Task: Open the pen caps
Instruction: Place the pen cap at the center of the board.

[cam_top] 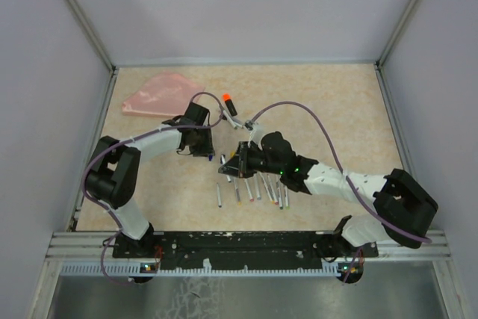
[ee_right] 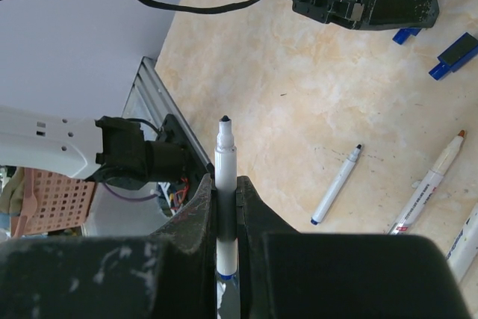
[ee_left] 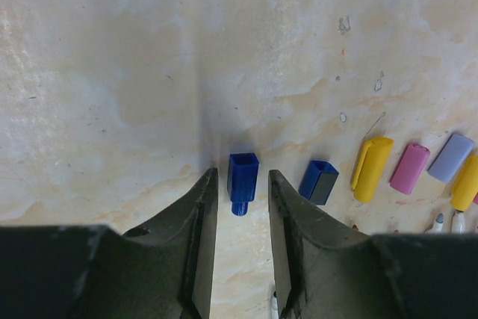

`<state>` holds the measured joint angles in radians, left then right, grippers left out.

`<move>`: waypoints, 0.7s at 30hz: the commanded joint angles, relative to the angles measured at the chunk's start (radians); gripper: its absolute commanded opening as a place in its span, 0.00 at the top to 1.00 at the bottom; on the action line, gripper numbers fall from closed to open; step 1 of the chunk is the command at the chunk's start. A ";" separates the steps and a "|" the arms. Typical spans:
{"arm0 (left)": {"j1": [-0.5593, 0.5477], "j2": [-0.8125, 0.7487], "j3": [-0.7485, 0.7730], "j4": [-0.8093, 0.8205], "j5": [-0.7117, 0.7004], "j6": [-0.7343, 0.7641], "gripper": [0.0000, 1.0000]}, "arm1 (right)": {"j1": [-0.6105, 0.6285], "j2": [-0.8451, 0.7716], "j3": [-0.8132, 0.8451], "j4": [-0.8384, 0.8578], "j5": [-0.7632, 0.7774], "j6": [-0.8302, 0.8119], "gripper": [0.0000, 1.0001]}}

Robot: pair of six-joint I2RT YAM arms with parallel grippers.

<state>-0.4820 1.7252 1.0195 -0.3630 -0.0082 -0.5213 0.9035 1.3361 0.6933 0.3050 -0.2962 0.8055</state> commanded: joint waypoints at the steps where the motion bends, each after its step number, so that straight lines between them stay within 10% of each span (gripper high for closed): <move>1: -0.005 -0.003 0.040 -0.033 -0.015 0.027 0.61 | 0.024 -0.005 0.019 0.035 0.024 0.001 1.00; 10: -0.003 -0.170 0.076 -0.080 -0.084 0.045 0.56 | 0.061 0.037 0.055 0.030 0.047 0.010 1.00; 21: 0.018 -0.656 -0.079 -0.135 -0.217 0.075 0.22 | 0.198 0.178 0.198 -0.152 0.229 0.033 1.00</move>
<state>-0.4725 1.2095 1.0161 -0.4530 -0.1715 -0.4725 1.0443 1.4609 0.7719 0.2489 -0.1974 0.8333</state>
